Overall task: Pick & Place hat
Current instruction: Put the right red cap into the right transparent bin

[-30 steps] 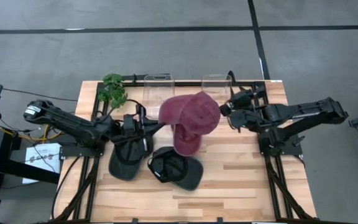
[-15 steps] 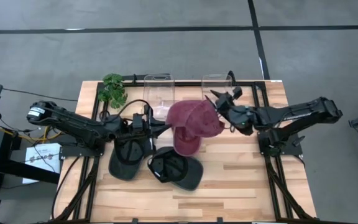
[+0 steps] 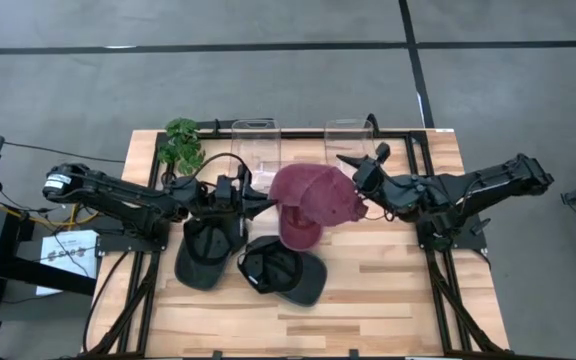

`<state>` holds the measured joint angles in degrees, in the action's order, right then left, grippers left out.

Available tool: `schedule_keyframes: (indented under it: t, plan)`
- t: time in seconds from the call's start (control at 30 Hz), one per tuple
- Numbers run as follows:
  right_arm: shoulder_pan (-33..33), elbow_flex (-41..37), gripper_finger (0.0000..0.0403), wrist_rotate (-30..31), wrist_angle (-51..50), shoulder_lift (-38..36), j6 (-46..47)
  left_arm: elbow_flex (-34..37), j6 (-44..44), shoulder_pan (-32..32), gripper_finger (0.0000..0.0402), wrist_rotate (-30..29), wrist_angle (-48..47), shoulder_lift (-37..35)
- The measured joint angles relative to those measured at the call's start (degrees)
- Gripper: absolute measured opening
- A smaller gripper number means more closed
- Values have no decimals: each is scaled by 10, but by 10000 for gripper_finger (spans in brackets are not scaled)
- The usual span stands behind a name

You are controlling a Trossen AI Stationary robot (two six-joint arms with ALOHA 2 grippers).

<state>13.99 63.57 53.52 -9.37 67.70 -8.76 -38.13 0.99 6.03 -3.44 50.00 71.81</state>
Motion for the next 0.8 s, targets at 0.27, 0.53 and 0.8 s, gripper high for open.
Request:
schedule_keyframes:
  t: [0.27,0.53,0.8]
  plan:
    - [-31,0,124,28,-8,0,-75,0,55,0,12,30,6,4]
    - [-95,0,124,124,-10,0,-144,0,68,3,12,32,12,5]
    - [-146,0,124,359,-74,-3,-187,0,51,-5,12,-32,10,-14]
